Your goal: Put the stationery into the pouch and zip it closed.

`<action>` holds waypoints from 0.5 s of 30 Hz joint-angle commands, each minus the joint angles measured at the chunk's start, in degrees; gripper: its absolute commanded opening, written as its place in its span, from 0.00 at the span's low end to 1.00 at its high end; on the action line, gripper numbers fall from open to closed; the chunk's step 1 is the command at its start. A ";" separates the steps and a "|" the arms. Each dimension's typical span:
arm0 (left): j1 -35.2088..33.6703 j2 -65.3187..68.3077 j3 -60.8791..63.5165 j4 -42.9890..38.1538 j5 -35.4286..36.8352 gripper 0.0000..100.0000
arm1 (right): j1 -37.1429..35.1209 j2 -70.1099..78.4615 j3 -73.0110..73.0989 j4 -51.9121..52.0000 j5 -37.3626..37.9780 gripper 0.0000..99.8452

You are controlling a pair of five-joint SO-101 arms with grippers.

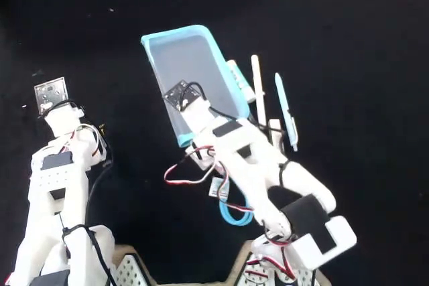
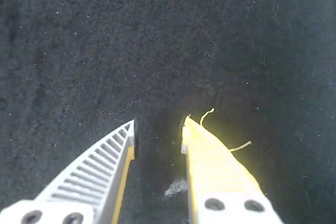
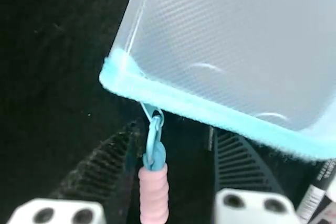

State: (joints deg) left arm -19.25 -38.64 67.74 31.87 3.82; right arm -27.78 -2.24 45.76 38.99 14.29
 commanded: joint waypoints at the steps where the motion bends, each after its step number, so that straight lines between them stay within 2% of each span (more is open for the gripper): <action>1: -0.04 -1.49 -0.57 -0.26 0.70 0.15 | -0.09 0.40 -3.03 1.76 -0.18 0.15; 4: -0.04 -1.49 -0.66 -0.26 0.70 0.15 | 1.23 0.04 -3.56 1.49 0.00 0.00; 9: 0.04 -1.49 -0.57 -0.26 0.70 0.15 | 4.22 -2.33 -6.99 1.76 -0.09 0.01; 12: 1.36 -1.49 -0.40 0.00 0.70 0.15 | 3.08 -5.58 -6.73 1.85 -0.35 0.01; 15: 4.09 -1.58 -1.19 3.87 0.70 0.15 | -0.62 -9.36 -6.55 2.99 -0.35 0.01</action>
State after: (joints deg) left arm -18.99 -38.64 67.74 32.40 3.82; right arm -24.97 -5.05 41.98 40.84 14.37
